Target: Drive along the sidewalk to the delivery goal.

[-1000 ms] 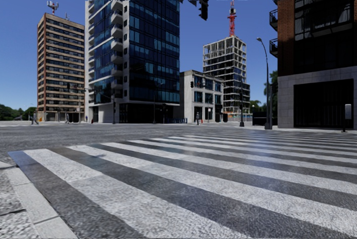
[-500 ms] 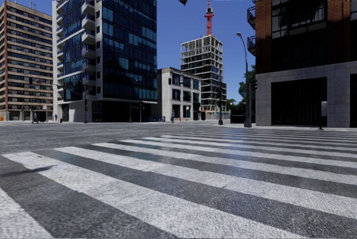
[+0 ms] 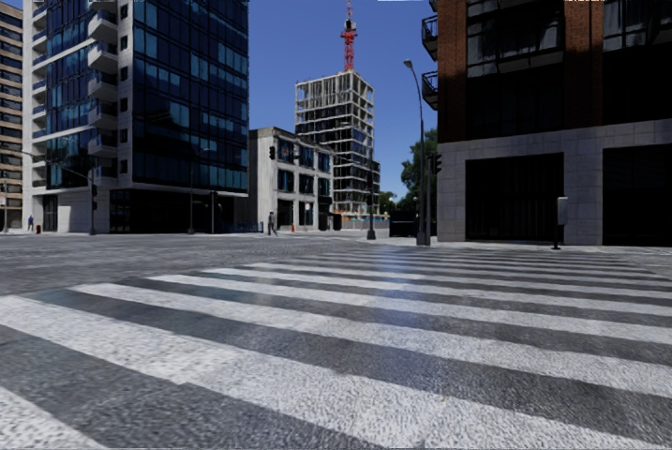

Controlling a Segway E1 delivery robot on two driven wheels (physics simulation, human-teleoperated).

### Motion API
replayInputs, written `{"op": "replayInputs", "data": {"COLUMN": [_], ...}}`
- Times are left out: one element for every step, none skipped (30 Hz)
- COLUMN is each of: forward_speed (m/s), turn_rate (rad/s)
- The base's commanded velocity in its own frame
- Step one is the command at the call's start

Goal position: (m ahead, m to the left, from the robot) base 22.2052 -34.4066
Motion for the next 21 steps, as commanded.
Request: {"op": "replayInputs", "data": {"forward_speed": [1.92, 1.92, 1.92, 1.92, 1.92, 1.92, 1.92, 1.92, 1.92, 1.92, 1.92, 1.92, 1.92, 1.92, 1.92, 1.92, 1.92, 1.92, 1.92, 1.9, 1.81], "turn_rate": [-0.42, -0.42, -0.42, -0.42, -0.42, -0.42, -0.42, -0.42, -0.42, -0.42, -0.42, -0.42, -0.42, -0.42, -0.42, -0.42, -0.42, -0.42, -0.42, -0.42, -0.42]}}
